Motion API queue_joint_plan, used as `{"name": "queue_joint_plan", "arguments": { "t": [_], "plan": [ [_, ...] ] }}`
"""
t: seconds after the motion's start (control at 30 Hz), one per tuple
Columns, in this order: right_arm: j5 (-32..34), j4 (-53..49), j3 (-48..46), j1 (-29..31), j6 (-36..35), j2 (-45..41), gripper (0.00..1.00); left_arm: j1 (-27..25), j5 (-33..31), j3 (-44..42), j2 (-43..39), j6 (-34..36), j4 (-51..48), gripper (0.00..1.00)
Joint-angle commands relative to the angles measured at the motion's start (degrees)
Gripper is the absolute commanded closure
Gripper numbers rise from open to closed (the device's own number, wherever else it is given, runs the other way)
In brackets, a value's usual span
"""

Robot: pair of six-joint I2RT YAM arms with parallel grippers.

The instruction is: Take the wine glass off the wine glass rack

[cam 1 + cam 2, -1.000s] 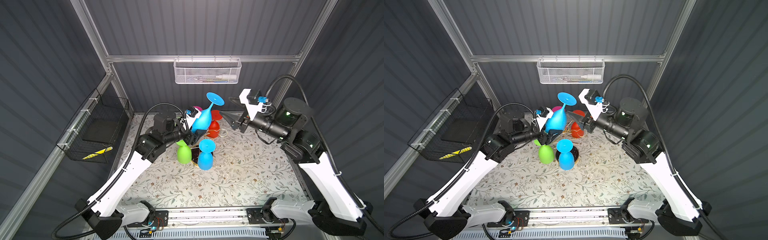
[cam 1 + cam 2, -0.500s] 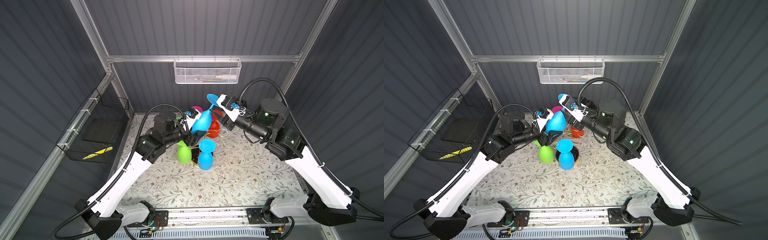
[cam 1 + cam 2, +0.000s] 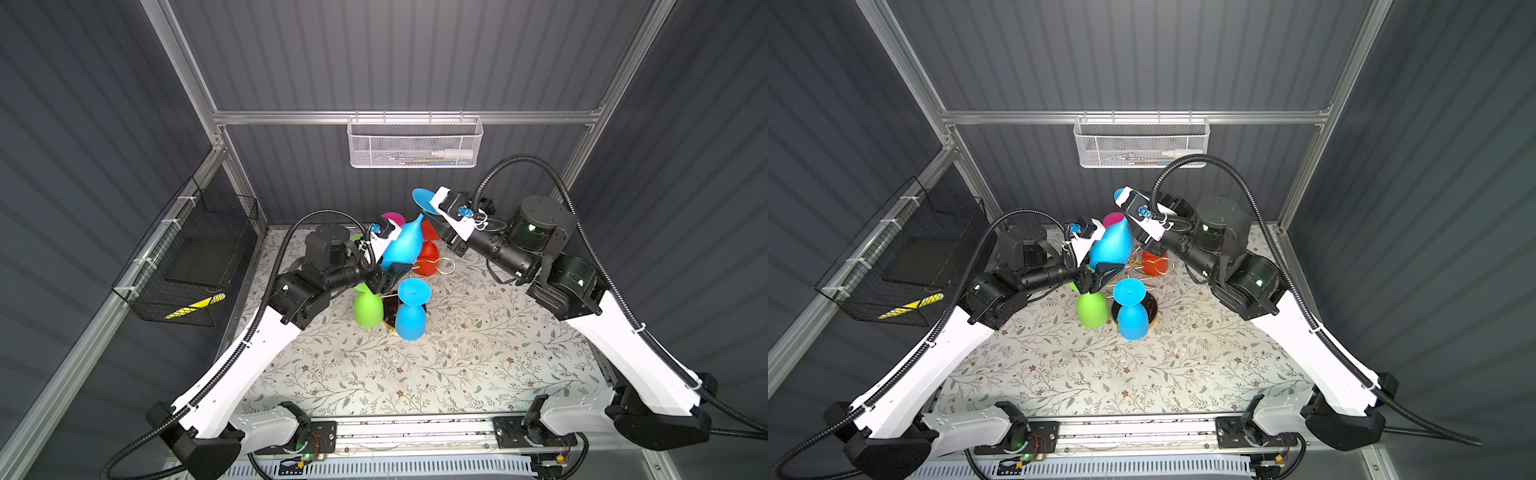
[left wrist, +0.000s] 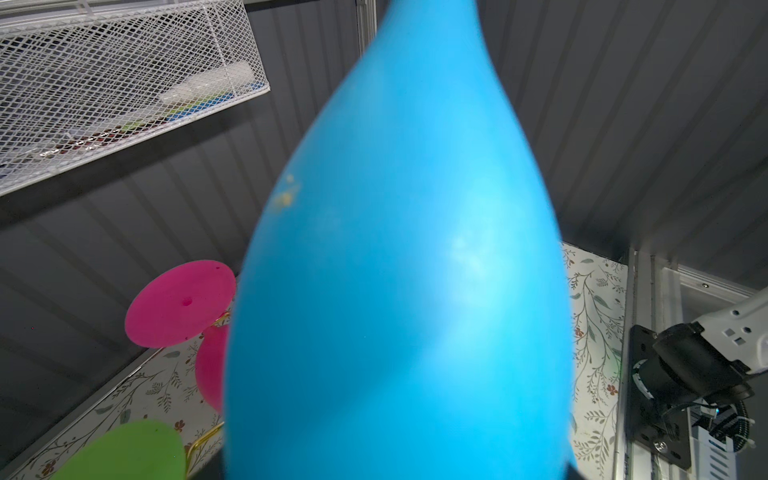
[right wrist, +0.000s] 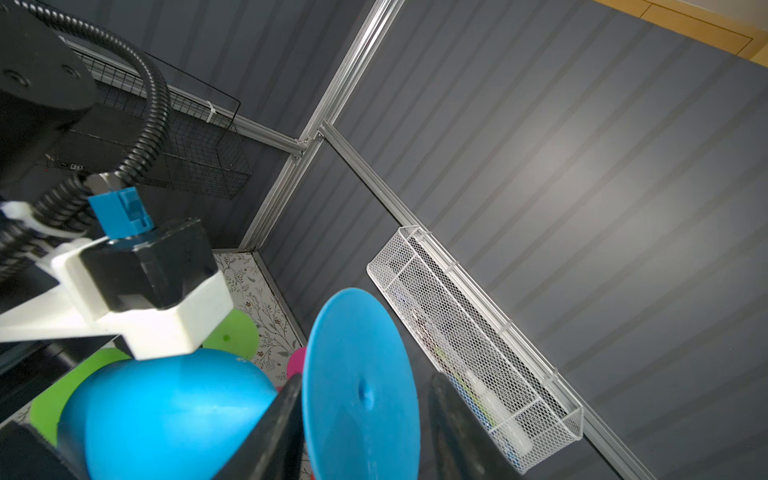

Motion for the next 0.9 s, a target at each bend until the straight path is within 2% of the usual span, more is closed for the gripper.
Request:
{"name": "queue_joint_plan", "arguments": {
  "t": [0.0,0.23,0.53,0.7,0.87],
  "plan": [
    [0.7,0.6,1.5,0.5,-0.6,0.8,0.56,-0.2,1.1,-0.2,-1.4,-0.1,1.3,0.3],
    [0.5,0.1,1.6,1.0,-1.0,1.1,0.74,-0.2,1.0,-0.2,-1.5,-0.1,1.5,0.3],
    [1.6,-0.1,1.1,1.3,-1.3,0.9,0.9,-0.3,0.3,-0.2,-2.1,0.4,1.6,0.29],
    [4.3,1.1,0.5,1.3,0.2,0.6,0.95,-0.2,-0.8,-4.6,-4.3,1.4,4.3,0.22],
    [7.8,2.8,-0.8,1.1,3.6,-0.8,1.0,-0.2,-2.7,-10.7,-8.9,2.7,12.2,0.14]
  ]
}}
